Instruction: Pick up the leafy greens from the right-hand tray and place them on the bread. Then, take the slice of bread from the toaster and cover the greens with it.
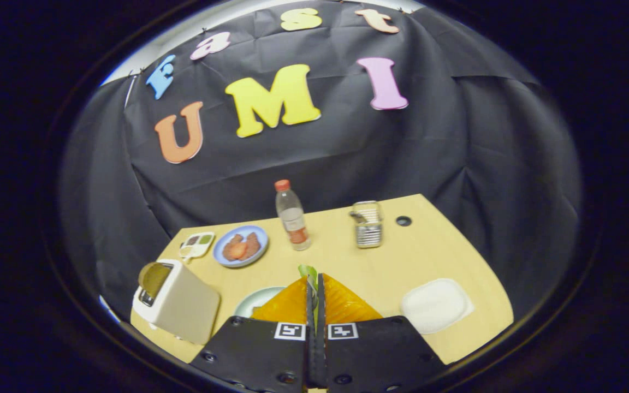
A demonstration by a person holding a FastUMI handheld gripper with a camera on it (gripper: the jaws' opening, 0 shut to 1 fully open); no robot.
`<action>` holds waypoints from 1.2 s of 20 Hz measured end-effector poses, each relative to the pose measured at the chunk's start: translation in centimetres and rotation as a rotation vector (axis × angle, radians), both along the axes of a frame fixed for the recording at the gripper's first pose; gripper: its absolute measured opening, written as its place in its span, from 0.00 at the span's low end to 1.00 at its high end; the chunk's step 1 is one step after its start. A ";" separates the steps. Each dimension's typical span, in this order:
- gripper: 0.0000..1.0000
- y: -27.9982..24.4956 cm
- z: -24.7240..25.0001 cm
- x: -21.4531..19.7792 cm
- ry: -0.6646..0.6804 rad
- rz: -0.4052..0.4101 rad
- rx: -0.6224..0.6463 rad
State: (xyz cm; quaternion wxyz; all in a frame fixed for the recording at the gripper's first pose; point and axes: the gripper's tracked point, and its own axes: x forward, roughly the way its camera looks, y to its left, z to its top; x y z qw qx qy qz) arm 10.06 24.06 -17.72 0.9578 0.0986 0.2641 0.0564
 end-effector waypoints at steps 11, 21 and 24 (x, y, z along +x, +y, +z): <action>0.00 14.0 -6.3 -0.2 0.163 0.217 0.230; 0.01 4.5 -14.5 2.8 0.188 0.169 -0.029; 0.07 3.1 -15.9 3.8 0.170 0.152 -0.085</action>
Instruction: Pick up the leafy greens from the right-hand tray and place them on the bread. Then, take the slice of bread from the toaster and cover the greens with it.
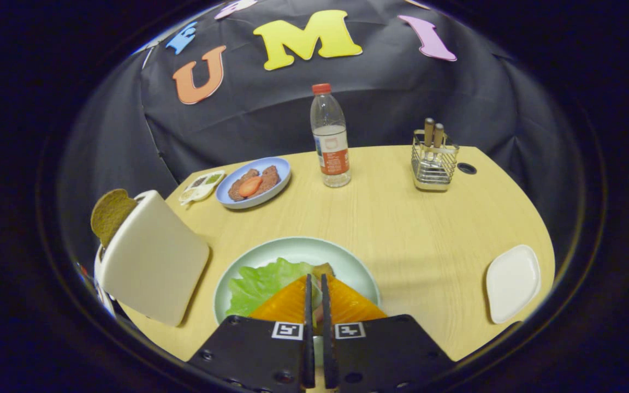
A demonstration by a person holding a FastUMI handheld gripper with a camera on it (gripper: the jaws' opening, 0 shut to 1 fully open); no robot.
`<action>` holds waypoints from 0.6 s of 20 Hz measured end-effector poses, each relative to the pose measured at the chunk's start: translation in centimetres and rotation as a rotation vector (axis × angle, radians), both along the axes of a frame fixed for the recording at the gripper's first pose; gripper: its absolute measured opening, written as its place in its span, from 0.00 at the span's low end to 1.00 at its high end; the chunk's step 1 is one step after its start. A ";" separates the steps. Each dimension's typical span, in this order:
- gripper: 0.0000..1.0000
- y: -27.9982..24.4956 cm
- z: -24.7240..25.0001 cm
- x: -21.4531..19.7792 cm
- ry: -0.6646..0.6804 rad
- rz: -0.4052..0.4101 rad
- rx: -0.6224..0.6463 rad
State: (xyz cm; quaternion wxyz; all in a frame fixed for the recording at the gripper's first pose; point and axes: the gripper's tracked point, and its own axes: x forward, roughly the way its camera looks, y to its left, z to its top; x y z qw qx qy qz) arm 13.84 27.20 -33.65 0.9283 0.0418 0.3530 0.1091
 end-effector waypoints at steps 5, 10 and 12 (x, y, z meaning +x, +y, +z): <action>0.56 -2.8 2.2 0.4 -0.087 -0.068 -0.075; 0.89 -2.8 9.5 -2.5 -0.228 -0.113 -0.099; 0.92 -1.4 14.1 -4.0 -0.309 -0.110 -0.099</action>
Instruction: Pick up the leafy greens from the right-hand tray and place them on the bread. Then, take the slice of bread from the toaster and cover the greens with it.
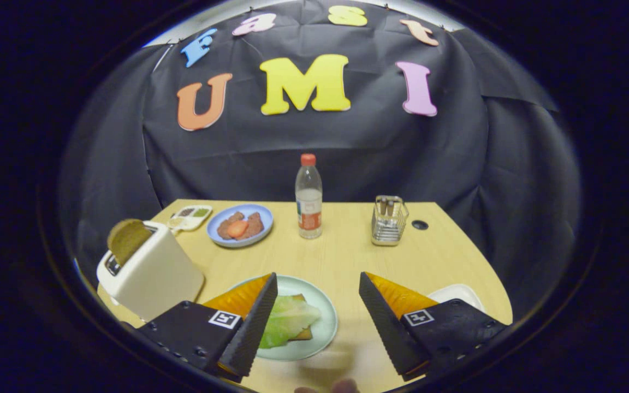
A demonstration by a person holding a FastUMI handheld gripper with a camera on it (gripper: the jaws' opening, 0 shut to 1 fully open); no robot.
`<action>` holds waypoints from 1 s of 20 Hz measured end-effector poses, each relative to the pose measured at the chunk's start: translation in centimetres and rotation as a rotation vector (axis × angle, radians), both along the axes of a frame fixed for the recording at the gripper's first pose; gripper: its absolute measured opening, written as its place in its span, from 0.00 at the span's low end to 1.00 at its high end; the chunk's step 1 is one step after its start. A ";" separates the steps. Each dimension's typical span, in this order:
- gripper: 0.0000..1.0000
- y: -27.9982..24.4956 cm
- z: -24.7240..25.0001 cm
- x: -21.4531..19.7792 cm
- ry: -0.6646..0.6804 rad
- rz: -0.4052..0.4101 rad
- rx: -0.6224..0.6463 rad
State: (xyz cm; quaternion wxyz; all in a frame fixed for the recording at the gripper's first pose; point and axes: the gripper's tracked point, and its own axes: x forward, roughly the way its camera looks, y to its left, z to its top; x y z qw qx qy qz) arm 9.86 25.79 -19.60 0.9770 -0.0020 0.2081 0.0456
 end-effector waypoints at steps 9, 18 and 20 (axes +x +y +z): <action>0.95 12.7 10.8 -3.4 -0.160 0.041 0.058; 0.96 24.6 6.7 -3.9 -0.077 0.113 0.059; 0.96 25.6 5.0 -3.4 -0.041 0.103 0.051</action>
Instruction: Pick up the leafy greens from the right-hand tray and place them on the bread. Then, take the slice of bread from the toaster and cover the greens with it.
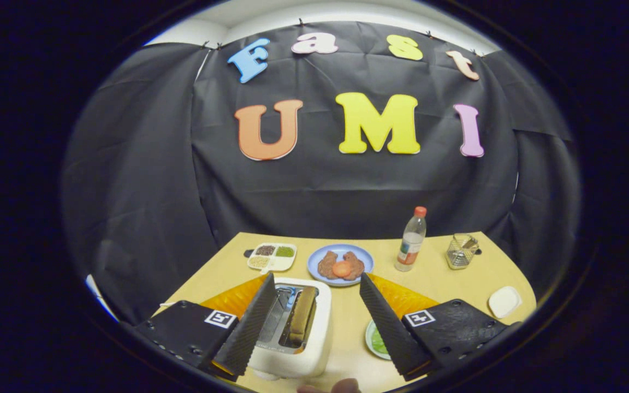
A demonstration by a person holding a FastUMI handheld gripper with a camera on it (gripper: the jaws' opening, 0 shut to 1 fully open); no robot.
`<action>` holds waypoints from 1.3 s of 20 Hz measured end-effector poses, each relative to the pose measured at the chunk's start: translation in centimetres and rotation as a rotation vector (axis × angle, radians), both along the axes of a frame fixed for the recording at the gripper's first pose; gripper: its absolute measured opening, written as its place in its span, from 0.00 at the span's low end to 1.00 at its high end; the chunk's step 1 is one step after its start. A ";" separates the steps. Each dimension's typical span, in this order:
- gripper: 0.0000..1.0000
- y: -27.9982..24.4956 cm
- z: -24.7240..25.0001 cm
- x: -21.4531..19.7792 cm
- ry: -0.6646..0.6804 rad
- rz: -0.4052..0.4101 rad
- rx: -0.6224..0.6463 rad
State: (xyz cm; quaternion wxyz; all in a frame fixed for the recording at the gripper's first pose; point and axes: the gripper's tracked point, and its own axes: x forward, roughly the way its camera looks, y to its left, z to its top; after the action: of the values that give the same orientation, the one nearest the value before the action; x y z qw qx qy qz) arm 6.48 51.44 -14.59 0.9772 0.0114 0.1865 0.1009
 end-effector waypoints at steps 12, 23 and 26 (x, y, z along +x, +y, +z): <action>0.62 1.8 -7.2 2.4 0.148 -0.051 -0.073; 0.05 1.9 -2.7 1.7 0.169 -0.018 0.011; 0.05 0.6 2.1 1.6 0.106 0.000 0.066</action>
State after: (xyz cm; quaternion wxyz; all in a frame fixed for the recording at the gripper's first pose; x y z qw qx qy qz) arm 8.10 52.04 -12.52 0.9650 0.0490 0.2345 0.1065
